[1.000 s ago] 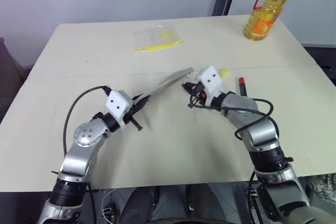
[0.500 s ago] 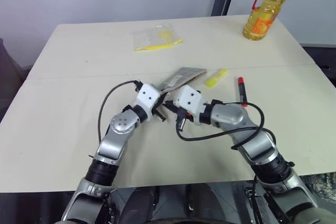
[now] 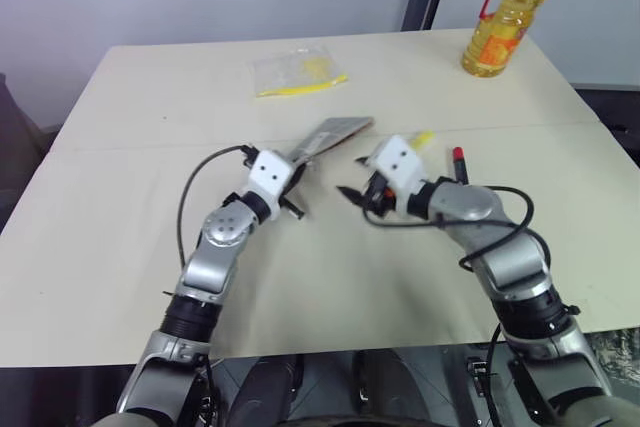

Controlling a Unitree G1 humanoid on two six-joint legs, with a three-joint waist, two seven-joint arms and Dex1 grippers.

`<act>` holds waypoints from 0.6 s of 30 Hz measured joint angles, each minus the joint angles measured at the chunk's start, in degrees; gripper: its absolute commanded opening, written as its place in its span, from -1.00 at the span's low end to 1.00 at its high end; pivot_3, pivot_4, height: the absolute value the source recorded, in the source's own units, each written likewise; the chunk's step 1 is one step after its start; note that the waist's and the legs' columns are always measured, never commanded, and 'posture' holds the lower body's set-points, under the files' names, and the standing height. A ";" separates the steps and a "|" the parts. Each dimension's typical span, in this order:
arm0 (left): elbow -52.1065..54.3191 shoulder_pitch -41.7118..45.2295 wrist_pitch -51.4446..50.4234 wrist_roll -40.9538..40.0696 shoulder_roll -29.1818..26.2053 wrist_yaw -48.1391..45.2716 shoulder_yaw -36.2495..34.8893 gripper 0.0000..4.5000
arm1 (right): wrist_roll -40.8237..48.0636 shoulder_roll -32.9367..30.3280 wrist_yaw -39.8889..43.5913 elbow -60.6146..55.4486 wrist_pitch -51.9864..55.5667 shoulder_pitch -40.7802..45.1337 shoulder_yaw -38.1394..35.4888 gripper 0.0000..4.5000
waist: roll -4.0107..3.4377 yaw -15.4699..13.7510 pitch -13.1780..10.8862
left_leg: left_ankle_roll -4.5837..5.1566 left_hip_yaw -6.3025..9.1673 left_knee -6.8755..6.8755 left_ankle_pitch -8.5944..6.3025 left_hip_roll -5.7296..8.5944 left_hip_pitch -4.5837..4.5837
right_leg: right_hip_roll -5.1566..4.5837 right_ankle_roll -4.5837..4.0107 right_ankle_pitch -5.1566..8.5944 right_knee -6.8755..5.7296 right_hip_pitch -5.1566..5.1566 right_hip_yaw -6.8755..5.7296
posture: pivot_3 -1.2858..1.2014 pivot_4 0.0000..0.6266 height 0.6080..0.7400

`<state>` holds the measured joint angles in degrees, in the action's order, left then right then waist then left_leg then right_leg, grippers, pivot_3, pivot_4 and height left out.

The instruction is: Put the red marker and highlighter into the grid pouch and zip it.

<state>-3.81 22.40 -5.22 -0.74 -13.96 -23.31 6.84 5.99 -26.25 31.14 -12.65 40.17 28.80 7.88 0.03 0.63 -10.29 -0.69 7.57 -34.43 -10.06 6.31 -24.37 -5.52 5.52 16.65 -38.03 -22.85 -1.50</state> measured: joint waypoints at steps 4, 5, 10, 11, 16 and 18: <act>1.26 -2.41 0.51 -0.45 -1.58 0.04 -2.35 -1.00 | -1.60 3.44 -10.03 9.56 1.80 3.24 -7.28 0.50 | -0.01 0.05 0.00 | -0.02 0.00 0.06 0.02 -0.01 0.00 | 0.01 -0.01 0.00 -0.02 -0.04 0.02 | 0.03 -0.52 1.00; 1.37 -2.62 0.55 -0.54 -1.70 0.02 -2.59 -1.00 | -2.26 4.91 -12.83 11.69 1.85 3.99 -8.55 0.50 | -0.01 0.09 0.00 | -0.04 -0.01 0.08 0.03 0.00 0.00 | 0.00 -0.01 0.00 -0.03 -0.06 0.03 | 0.03 -0.52 1.00; 2.93 -4.19 1.08 -1.06 -1.58 -0.04 -3.29 -1.00 | -3.25 11.03 -23.58 21.71 1.74 7.68 -13.21 0.50 | -0.01 0.07 0.00 | -0.08 -0.02 0.08 0.06 0.01 0.00 | 0.01 -0.03 -0.02 -0.05 -0.06 0.05 | 0.03 -0.52 1.00; 3.05 -4.26 1.11 -1.10 -1.52 -0.10 -3.28 -1.00 | -3.22 12.16 -25.27 23.55 1.75 8.81 -14.15 0.50 | -0.01 0.08 0.00 | -0.09 -0.02 0.07 0.07 0.00 0.00 | 0.02 -0.05 -0.03 -0.06 -0.06 0.05 | 0.03 -0.52 1.00; 4.11 -4.47 1.23 -1.12 -1.05 -0.19 -3.19 -1.00 | -2.49 15.15 -30.54 29.59 1.75 13.90 -17.24 0.50 | -0.02 0.13 0.01 | -0.10 -0.02 0.07 0.08 0.00 0.00 | 0.04 -0.06 -0.03 -0.08 -0.07 0.05 | 0.03 -0.52 1.00; 4.11 -4.68 1.24 -1.11 -0.88 -0.20 -3.16 -1.00 | -2.43 16.28 -32.58 32.92 1.74 16.30 -17.95 0.50 | -0.03 0.16 0.01 | -0.10 -0.02 0.08 0.08 -0.01 0.00 | 0.05 -0.06 -0.03 -0.08 -0.08 0.05 | 0.03 -0.52 1.00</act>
<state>0.30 17.73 -3.98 -1.85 -14.83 -23.51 3.68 3.56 -9.97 -1.44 20.27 41.91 45.09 -10.07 0.00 0.79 -10.28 -0.79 7.55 -34.36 -9.98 6.30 -24.37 -5.47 5.47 16.62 -38.12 -22.93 -1.45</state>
